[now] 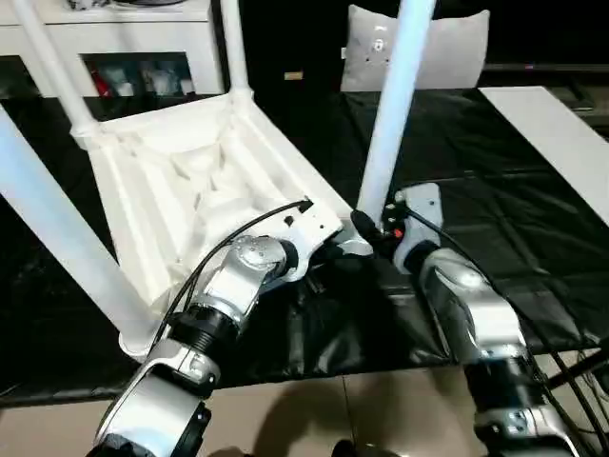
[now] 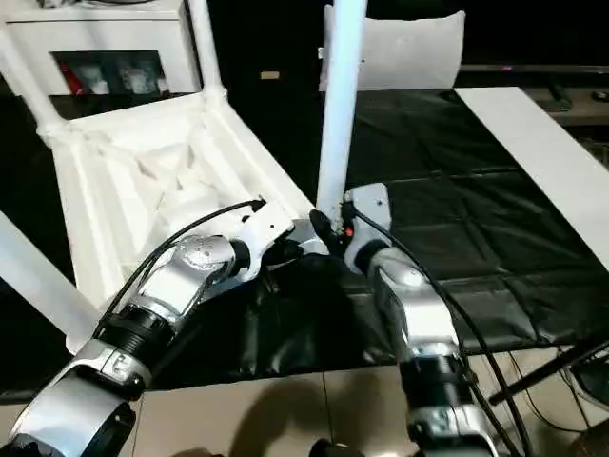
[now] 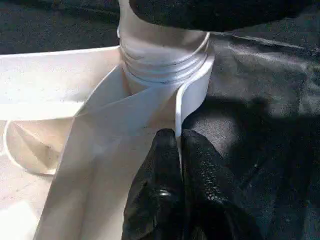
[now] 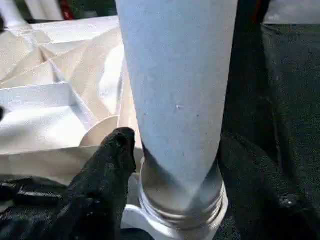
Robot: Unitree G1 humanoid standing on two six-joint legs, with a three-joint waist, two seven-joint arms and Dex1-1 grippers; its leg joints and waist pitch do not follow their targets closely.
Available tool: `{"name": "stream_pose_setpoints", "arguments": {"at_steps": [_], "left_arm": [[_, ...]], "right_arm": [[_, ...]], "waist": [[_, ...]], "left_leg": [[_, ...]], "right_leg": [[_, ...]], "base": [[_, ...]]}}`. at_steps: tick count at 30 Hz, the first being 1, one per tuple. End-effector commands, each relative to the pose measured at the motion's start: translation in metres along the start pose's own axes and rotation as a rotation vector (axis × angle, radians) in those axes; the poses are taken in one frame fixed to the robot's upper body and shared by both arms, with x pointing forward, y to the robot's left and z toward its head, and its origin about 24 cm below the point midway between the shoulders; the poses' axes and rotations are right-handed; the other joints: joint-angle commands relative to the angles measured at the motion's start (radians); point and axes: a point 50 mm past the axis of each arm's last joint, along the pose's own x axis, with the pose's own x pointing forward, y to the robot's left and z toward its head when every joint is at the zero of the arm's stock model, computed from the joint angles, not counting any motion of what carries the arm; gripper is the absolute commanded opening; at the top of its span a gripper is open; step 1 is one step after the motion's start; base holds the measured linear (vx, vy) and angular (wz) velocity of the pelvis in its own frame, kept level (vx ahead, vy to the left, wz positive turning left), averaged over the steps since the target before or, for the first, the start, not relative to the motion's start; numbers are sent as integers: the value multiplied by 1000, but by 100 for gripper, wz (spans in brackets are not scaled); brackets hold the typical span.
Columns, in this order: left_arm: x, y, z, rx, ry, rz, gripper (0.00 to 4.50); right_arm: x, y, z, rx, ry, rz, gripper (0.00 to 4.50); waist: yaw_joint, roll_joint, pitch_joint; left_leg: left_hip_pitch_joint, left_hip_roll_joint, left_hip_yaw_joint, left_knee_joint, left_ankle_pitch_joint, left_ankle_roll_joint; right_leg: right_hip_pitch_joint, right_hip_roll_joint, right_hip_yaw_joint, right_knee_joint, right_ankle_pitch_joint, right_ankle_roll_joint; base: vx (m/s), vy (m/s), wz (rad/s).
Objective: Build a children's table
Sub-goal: Rotate leg to tighten
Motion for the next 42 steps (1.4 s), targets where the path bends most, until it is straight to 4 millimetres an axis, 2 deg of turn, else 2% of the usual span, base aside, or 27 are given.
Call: {"name": "stream_pose_setpoints", "arguments": {"at_steps": [1, 3, 6, 7, 10, 11, 12, 14, 16, 19, 20, 21, 24, 25, 27, 30, 32, 35, 40, 42], "left_arm": [[2, -5, 6, 47, -34, -14, 0], [-2, -2, -2, 63, -13, -27, 0], [-14, 1, -12, 103, -4, -96, 0], [-18, 2, -15, 114, -4, -121, 0], [-26, 3, -20, 145, -9, -183, 0], [-36, 2, -24, 187, -26, -281, 0], [-36, 2, -25, 187, -25, -285, 0], [-45, 3, -30, 222, -16, -367, 0], [-51, 3, -32, 255, -11, -423, 0], [-61, 3, -34, 295, -15, -532, 0], [-61, 3, -34, 295, -15, -532, 0], [-66, 3, -33, 322, -13, -596, 0], [-68, 3, -31, 344, -11, -641, 0], [-68, 3, -29, 359, -11, -661, 0], [-66, 1, -25, 382, -13, -693, 0], [-64, -4, -22, 401, -20, -733, 0], [-62, -6, -20, 411, -26, -749, 0], [-61, -7, -19, 425, -26, -760, 0], [-61, -7, -20, 430, -20, -775, 0], [-62, -6, -21, 429, -16, -773, 0]], "right_arm": [[1, 16, 4, 4, -34, 129, 307], [-9, 5, 6, -20, -48, 170, 340], [-27, -11, 8, -84, -32, 271, 359], [-32, -15, 8, -107, -22, 300, 372], [-41, -23, 10, -150, 1, 369, 399], [-50, -30, 11, -181, 32, 445, 399], [-50, -31, 11, -182, 33, 448, 412], [-56, -36, 13, -205, 63, 515, 438], [-59, -38, 15, -227, 84, 573, 444], [-64, -37, 15, -257, 132, 717, 444], [-64, -37, 15, -257, 132, 717, 429], [-65, -35, 14, -245, 160, 807, 429], [-62, -33, 14, -237, 176, 850, 401], [-60, -32, 13, -230, 181, 867, 390], [-55, -30, 13, -215, 184, 898, 369], [-51, -25, 12, -194, 189, 942, 345], [-49, -22, 11, -182, 197, 972, 325], [-47, -18, 9, -167, 203, 1008, 300], [-46, -15, 8, -157, 213, 1050, 260], [-46, -14, 8, -151, 217, 1058, 236]], "waist": [[3, -6, -64], [5, -8, -64], [4, -10, -62], [2, -11, -60], [4, -12, -58], [3, -11, -57], [5, -13, -58], [6, -12, -60], [6, -12, -61], [17, -13, -61], [21, -12, -62], [26, -15, -63], [35, -12, -63], [42, -16, -65], [49, -17, -66], [57, -18, -71], [58, -17, -70], [59, -17, -66], [61, -19, -62], [61, -19, -63]], "left_leg": [[-4, 79, -39, -62, -81, 106], [-2, 79, -39, -62, -91, 105], [-7, 75, -38, -62, -113, 113], [-4, 73, -37, -62, -124, 114], [-1, 69, -35, -61, -145, 103], [0, 70, -35, -62, -153, 100], [-2, 68, -37, -62, -160, 103], [0, 75, -39, -64, -152, 104], [-1, 75, -38, -63, -143, 106], [-1, 80, -35, -63, -124, 112], [1, 81, -34, -63, -125, 114], [2, 85, -33, -63, -115, 116], [2, 91, -34, -63, -100, 116], [2, 91, -33, -63, -82, 112], [3, 91, -31, -62, -71, 112], [-1, 94, -33, -58, -27, 116], [-4, 97, -33, -56, -9, 126], [-6, 92, -30, -56, -40, 118], [-3, 91, -31, -59, -77, 94], [-3, 91, -31, -59, -72, 93]], "right_leg": [[61, -111, 90, -68, -315, -34], [64, -110, 89, -72, -327, -23], [67, -110, 87, -75, -354, -6], [62, -108, 87, -80, -388, 6], [60, -108, 84, -89, -441, 22], [59, -106, 83, -91, -456, 26], [62, -108, 83, -91, -466, 36], [58, -105, 85, -85, -439, 25], [58, -108, 87, -81, -418, 10], [58, -106, 89, -73, -394, -15], [56, -106, 89, -73, -391, -19], [56, -107, 90, -69, -372, -28], [55, -109, 93, -60, -339, -48], [55, -111, 96, -54, -315, -64], [54, -113, 98, -50, -300, -77], [55, -114, 102, -35, -243, -94], [51, -114, 101, -31, -214, -106], [52, -115, 101, -39, -254, -100], [52, -113, 99, -49, -325, -68], [52, -113, 100, -47, -321, -65]], "base": [[0, 0, 0], [0, 0, 0], [0, 0, 0], [0, 0, 0], [0, 0, 0], [0, 0, 0], [0, 0, 0], [0, 0, 0], [0, 0, 0], [0, 0, 0], [0, 0, 0], [0, 0, 0], [0, 0, 0], [0, 0, 0], [0, 0, 0], [0, 0, 0], [0, 0, 0], [0, 0, 0], [0, 0, 0], [0, 0, 0]]}}
